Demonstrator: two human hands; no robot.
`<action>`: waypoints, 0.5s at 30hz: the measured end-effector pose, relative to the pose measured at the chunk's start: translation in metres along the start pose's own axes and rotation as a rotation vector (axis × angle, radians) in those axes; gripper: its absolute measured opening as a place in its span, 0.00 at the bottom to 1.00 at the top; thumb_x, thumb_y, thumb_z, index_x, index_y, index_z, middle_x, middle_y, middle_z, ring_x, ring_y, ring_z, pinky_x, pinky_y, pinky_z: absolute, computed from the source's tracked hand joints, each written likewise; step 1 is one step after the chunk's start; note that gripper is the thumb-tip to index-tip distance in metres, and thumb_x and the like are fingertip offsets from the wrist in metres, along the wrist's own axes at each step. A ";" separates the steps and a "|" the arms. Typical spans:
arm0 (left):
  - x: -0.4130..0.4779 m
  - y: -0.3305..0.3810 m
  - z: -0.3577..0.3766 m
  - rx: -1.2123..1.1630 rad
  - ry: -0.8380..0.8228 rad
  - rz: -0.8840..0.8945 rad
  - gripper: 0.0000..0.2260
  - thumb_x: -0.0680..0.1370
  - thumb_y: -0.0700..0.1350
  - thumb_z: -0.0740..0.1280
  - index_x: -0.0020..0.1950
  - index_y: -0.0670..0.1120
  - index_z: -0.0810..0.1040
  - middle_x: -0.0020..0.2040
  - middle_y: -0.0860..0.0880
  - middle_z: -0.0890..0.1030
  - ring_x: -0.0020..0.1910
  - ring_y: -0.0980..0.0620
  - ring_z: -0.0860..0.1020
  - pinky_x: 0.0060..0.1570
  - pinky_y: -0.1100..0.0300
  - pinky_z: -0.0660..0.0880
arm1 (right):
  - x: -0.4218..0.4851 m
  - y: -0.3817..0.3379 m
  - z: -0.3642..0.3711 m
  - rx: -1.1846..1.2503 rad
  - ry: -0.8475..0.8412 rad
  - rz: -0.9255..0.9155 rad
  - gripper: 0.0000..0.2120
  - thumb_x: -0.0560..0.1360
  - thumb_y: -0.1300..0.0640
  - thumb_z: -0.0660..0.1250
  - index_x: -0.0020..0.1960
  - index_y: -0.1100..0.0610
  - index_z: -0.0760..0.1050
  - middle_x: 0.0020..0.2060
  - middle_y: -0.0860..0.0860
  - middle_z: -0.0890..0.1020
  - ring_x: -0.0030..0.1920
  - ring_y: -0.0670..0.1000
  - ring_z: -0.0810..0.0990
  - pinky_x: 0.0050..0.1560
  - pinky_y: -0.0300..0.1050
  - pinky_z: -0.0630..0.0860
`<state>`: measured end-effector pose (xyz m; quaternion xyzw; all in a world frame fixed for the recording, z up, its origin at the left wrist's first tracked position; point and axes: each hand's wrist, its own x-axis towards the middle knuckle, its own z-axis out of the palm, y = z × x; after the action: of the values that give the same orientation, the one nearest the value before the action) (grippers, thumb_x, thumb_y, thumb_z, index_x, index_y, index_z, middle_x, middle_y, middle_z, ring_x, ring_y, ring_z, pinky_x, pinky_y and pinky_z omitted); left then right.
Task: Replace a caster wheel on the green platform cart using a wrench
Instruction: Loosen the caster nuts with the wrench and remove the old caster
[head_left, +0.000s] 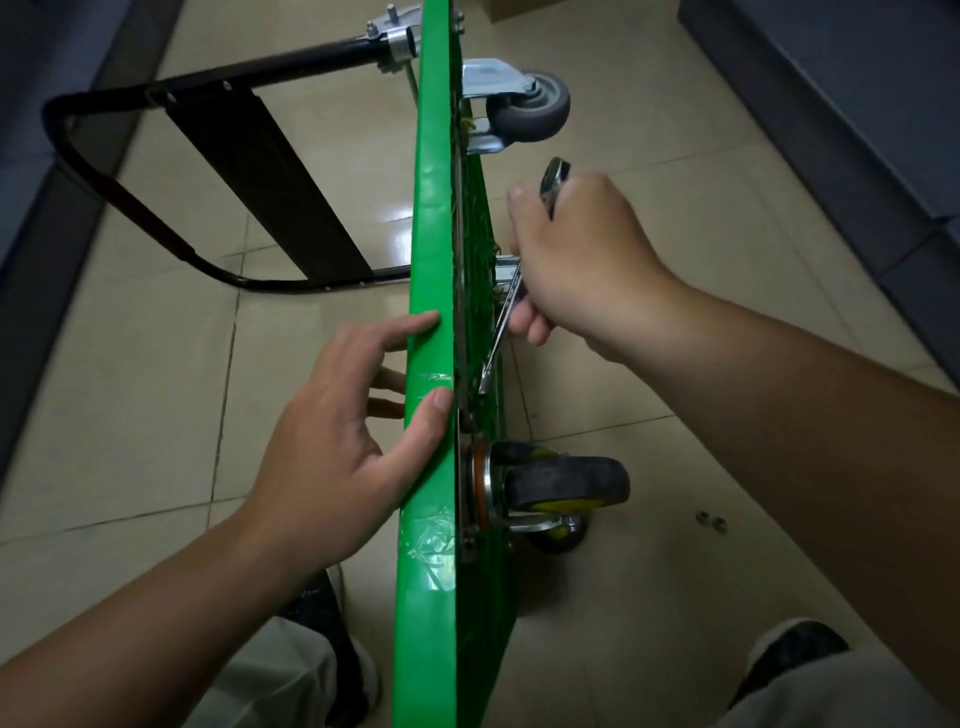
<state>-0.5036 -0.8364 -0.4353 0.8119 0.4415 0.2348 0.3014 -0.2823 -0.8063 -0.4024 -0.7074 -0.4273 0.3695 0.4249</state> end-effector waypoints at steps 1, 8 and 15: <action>0.000 0.000 0.000 -0.002 0.000 0.001 0.24 0.79 0.62 0.63 0.75 0.57 0.71 0.64 0.64 0.74 0.59 0.63 0.77 0.54 0.52 0.80 | 0.001 0.000 0.003 0.014 -0.016 0.030 0.20 0.86 0.50 0.55 0.52 0.67 0.74 0.18 0.57 0.78 0.20 0.55 0.80 0.19 0.41 0.72; -0.002 0.000 -0.002 -0.001 -0.010 -0.018 0.24 0.79 0.64 0.62 0.75 0.61 0.70 0.64 0.64 0.74 0.59 0.63 0.78 0.49 0.48 0.82 | 0.004 -0.002 0.015 0.200 -0.156 0.168 0.19 0.84 0.49 0.63 0.61 0.66 0.73 0.39 0.59 0.78 0.20 0.48 0.77 0.21 0.39 0.72; -0.003 -0.001 -0.005 -0.004 -0.023 -0.020 0.24 0.79 0.64 0.63 0.75 0.63 0.69 0.65 0.62 0.74 0.59 0.63 0.78 0.47 0.48 0.82 | 0.008 0.006 0.008 0.359 -0.419 0.221 0.12 0.83 0.51 0.66 0.60 0.58 0.77 0.40 0.52 0.82 0.26 0.45 0.75 0.28 0.37 0.71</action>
<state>-0.5086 -0.8372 -0.4331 0.8094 0.4457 0.2232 0.3105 -0.2847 -0.7982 -0.4117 -0.5715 -0.3538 0.6211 0.4031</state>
